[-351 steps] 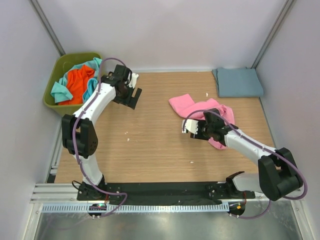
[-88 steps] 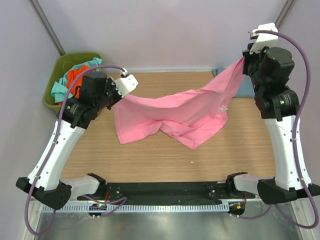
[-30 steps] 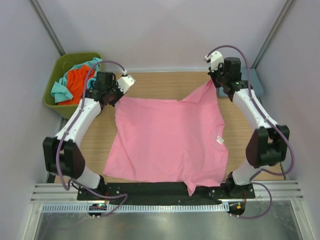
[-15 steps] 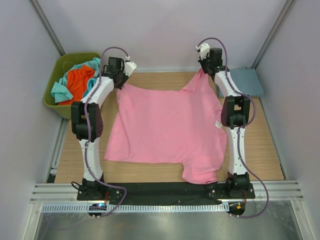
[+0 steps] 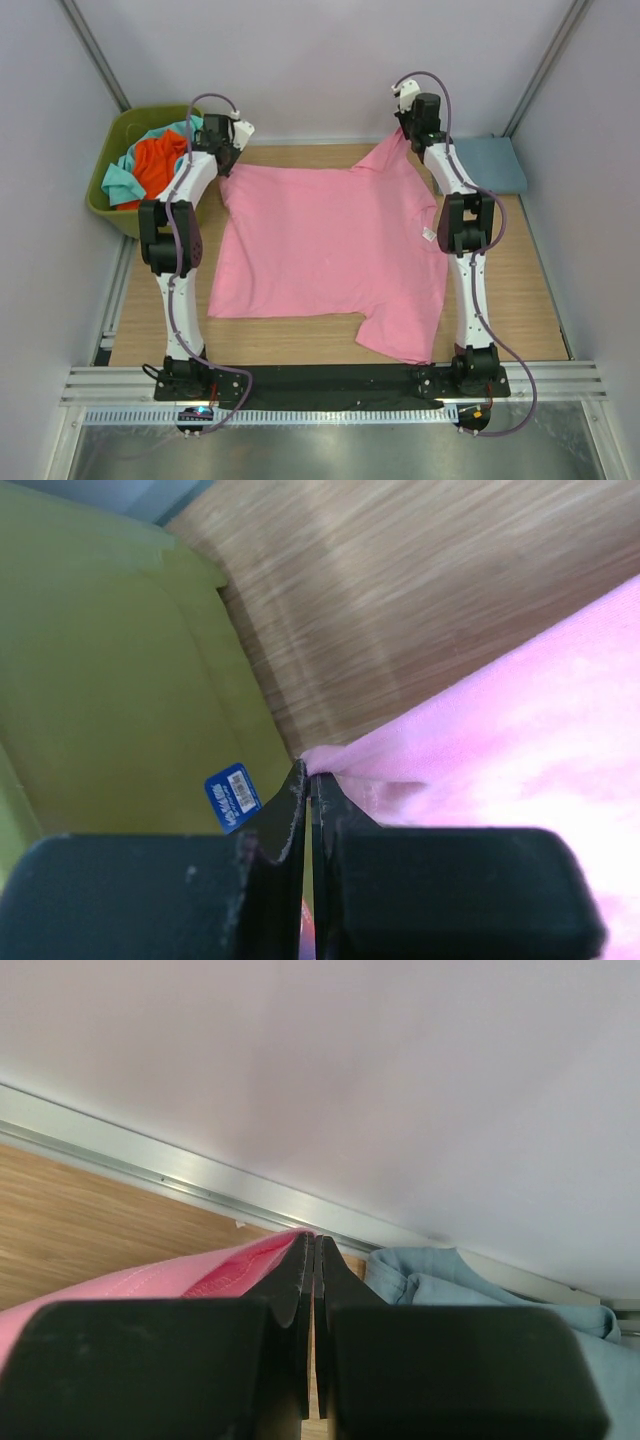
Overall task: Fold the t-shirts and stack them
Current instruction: Fold the tshirt
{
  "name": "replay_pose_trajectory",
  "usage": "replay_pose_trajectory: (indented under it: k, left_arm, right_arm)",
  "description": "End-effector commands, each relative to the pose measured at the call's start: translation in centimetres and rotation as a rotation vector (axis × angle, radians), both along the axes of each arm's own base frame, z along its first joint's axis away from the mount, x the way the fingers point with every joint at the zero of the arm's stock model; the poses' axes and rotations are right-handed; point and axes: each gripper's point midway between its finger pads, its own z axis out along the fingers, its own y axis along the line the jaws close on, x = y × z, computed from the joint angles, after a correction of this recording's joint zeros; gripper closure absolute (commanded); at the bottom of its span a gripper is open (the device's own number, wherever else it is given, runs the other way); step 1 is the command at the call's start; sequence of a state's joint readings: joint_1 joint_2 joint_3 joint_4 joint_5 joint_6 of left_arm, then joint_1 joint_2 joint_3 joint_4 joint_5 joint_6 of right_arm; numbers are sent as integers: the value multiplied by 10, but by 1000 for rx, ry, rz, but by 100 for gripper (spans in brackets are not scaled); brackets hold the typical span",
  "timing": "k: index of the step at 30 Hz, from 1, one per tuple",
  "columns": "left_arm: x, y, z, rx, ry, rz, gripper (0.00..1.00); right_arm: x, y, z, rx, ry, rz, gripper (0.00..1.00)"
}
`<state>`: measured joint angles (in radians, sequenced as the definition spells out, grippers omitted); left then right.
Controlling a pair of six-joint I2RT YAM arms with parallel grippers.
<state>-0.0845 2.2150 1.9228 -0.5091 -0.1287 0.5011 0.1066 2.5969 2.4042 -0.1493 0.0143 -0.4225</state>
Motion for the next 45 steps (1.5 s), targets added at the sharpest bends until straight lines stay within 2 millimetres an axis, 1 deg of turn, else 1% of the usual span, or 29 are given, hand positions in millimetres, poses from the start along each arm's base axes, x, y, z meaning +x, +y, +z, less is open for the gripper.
replay_pose_trajectory:
  k: [1,3,4,5,7,8,9,10,11,13,15,16,17,18,19,20,22,23,24,25,26,28,29,30,32,35,40,44,45]
  left_arm:
    - [21,1,30,-17,-104,19,100]
    - [22,0,34,-27,-110,15,100]
    - [21,-1,36,-32,-111,13,100]
    - [21,-2,39,-34,-115,7,100]
    - [18,-7,45,-49,-117,-13,100]
    - [16,-10,49,-51,-118,-25,100]
    - [13,-13,50,-57,-109,-34,100]
    - [10,-16,60,-63,-119,-46,100]
    - [5,-17,60,-69,-103,-54,100]
    - [-3,-19,68,-79,-103,-69,100]
    - [-14,-24,65,-81,-64,-104,100]
    - [-19,-25,71,-82,-66,-111,100]
    - [-25,-30,66,-102,-48,-129,100]
    - [-30,-33,66,-108,-36,-137,100]
    - [-33,-34,71,-117,-42,-143,100]
    - [-37,-37,66,-121,-24,-145,100]
    - [-41,-38,67,-125,-21,-143,100]
    - [-42,-38,68,-127,-21,-143,100]
    - [-44,-38,68,-129,-15,-142,100]
    - [-46,-39,68,-130,-10,-145,100]
    - [-49,-39,67,-130,1,-145,100]
    - [-54,-38,68,-129,7,-146,100]
    - [-56,-37,68,-127,10,-146,100]
    - [-60,-37,68,-124,14,-146,100]
    - [-64,-36,70,-120,14,-145,100]
    - [-71,-34,67,-114,25,-148,100]
    - [-78,-27,58,-95,45,-137,100]
    - [-81,-25,54,-91,57,-137,100]
    - [-83,-25,52,-91,61,-137,100]
  right_arm:
    - [9,2,55,27,-137,-31,99]
    - [5,3,61,32,-135,-33,99]
    - [2,3,56,37,-119,-35,99]
    - [-1,4,69,42,-134,-35,99]
    - [-8,5,70,41,-112,-30,99]
    - [-13,9,82,41,-118,-12,99]
    - [-18,9,85,38,-106,-7,99]
    - [-23,10,81,34,-86,1,99]
    - [-30,10,100,35,-104,7,99]
    - [-44,11,109,37,-92,13,99]
    - [-53,10,115,36,-86,15,99]
    - [-60,8,119,37,-81,13,99]
    - [-65,7,121,41,-77,10,99]
    - [-70,7,116,49,-60,8,99]
    - [-75,6,127,56,-71,5,99]
    - [-78,7,127,61,-66,6,99]
    - [-85,6,125,74,-48,-1,99]
    - [-90,7,132,78,-55,-2,99]
    - [-94,5,133,77,-48,-2,99]
    - [-98,6,127,73,-28,-1,99]
    - [-103,5,134,72,-34,-1,99]
    - [-112,4,127,69,-4,-1,99]
    - [-119,8,137,81,-15,30,99]
    - [-124,7,128,80,9,28,99]
    - [-136,6,140,84,0,29,99]
    - [-152,5,130,78,37,33,99]
    - [-178,2,139,90,48,26,99]
    - [-195,1,137,103,73,24,99]
    - [-199,2,133,103,85,26,99]
